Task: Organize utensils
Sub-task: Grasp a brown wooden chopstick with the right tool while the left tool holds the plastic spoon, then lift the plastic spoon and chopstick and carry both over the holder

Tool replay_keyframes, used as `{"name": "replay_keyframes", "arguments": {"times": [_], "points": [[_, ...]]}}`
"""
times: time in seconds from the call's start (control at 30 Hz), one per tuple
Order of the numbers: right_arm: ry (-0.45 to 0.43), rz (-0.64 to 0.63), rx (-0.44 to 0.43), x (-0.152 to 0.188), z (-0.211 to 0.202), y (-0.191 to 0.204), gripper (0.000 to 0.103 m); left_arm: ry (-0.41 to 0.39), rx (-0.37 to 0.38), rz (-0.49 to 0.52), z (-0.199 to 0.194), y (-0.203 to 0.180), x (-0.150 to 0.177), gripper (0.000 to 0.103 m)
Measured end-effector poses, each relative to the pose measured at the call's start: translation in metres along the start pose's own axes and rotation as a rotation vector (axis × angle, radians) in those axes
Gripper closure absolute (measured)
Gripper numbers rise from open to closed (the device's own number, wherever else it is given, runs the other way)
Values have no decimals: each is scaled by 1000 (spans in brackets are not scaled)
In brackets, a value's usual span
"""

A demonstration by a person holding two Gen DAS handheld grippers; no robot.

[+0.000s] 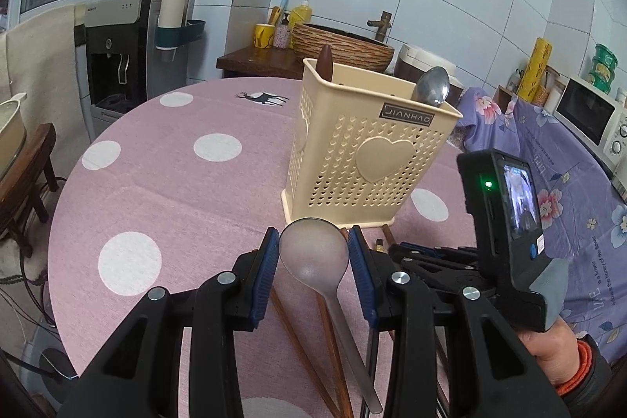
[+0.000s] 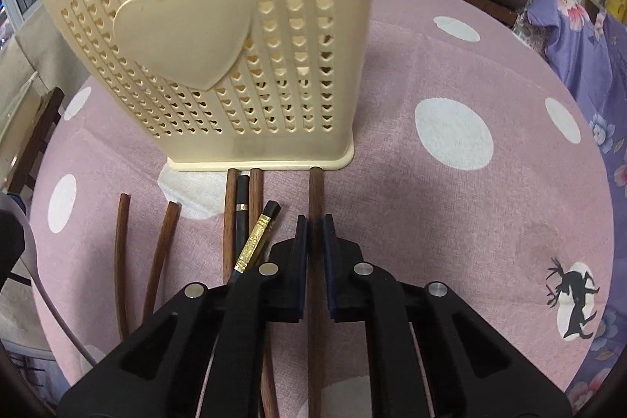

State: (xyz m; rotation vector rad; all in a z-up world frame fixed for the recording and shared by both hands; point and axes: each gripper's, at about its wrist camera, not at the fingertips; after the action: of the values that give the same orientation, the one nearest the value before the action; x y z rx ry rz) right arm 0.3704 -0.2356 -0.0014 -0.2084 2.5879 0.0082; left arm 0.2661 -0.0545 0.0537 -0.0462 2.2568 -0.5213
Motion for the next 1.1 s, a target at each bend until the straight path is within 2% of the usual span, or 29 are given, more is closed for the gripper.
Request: {"name": "replay_keyframes", "arguments": {"times": [0.23, 0.53, 0.73, 1.1], "points": [[-100, 27, -21, 9, -35, -18, 95, -31, 23, 14, -11, -8, -5, 66], [-325, 49, -30, 19, -133, -40, 95, -97, 41, 30, -33, -16, -16, 66], [-435, 53, -16, 26, -184, -52, 95, -143, 39, 37, -43, -21, -23, 66], [-452, 26, -8, 30, -202, -48, 95, -162, 21, 48, -39, -24, -23, 66]]}}
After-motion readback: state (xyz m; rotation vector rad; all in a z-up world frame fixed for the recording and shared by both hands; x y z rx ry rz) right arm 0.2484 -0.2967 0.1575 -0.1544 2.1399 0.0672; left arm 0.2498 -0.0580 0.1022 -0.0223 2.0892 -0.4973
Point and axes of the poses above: each gripper's, at about its wrist camera, not at the fingertips, and z roughly the way its jaws point, y to its left, x to its underside, and after that the axes turned 14 degrees about -z, right-handed
